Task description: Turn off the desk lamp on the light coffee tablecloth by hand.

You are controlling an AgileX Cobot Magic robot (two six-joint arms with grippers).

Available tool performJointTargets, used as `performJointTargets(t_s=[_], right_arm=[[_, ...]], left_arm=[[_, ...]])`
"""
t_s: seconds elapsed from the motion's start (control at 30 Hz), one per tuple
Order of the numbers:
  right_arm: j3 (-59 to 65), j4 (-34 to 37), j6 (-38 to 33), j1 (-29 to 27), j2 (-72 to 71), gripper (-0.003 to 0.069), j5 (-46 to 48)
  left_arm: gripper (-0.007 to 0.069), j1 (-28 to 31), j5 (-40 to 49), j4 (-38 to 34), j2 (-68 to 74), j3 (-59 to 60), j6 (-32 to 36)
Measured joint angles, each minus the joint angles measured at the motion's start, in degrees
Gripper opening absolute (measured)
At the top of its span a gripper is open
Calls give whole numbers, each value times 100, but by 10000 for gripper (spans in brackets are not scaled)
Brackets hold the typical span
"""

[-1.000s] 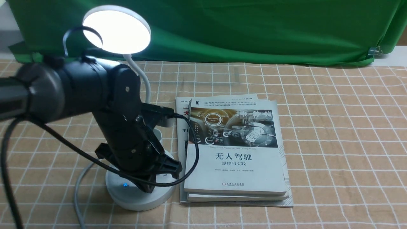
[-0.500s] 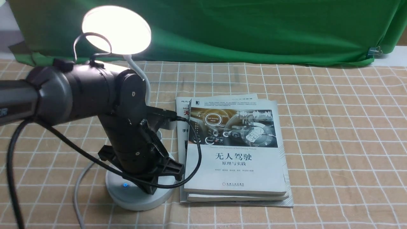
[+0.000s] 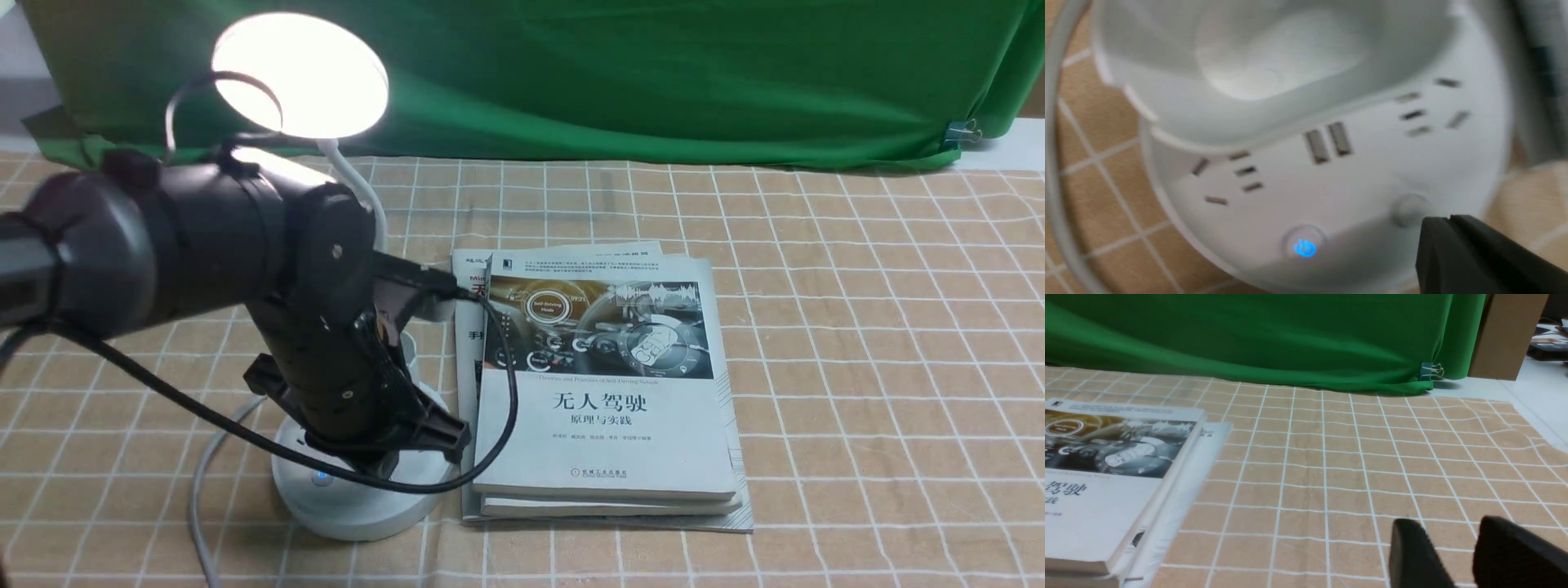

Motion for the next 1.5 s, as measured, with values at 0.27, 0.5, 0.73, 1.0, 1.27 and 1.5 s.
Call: performJointTargets(t_s=[0.27,0.5,0.73,1.0,1.27,1.5], right_arm=[[0,0,0,0,0,242,0],[0,0,0,0,0,242,0],[0,0,0,0,0,242,0],[0,0,0,0,0,242,0],[0,0,0,0,0,242,0],[0,0,0,0,0,242,0]], left_arm=[[-8,0,-37,53,338,-57,-67],[-6,0,-21,-118,58,-4,-120],[-5,0,131,-249,-669,40,-131],[-5,0,-814,-616,-2560,1439,-138],[-5,0,-2895,-660,-4956,3727,-138],[-5,0,-4937,-678,-6648,5400,-138]])
